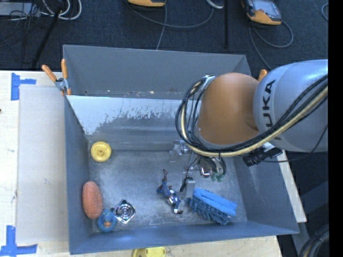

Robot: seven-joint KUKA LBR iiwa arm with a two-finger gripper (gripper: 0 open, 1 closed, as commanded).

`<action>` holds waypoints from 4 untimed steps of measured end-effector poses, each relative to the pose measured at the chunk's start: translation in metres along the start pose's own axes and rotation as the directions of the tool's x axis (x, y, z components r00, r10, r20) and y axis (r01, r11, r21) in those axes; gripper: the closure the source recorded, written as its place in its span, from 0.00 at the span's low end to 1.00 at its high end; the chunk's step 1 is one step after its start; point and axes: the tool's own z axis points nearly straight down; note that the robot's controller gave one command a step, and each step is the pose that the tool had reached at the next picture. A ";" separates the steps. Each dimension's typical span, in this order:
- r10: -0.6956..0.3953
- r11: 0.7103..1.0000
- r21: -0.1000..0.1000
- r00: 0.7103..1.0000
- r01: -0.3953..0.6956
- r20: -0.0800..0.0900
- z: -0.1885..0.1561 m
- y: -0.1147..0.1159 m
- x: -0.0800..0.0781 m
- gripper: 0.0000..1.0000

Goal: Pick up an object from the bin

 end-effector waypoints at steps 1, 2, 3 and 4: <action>0.001 1.000 0.000 1.000 -0.001 0.004 -0.003 0.000 -0.001 0.00; -0.050 0.999 0.001 0.999 0.050 0.006 -0.018 0.011 0.014 0.00; -0.075 0.997 0.000 0.997 0.075 0.015 0.029 -0.028 0.030 0.00; -0.216 0.976 0.002 0.976 0.216 0.004 0.062 -0.052 0.046 0.00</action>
Offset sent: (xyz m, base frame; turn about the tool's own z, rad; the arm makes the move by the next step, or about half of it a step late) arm -0.0294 0.0232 0.0341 -0.1115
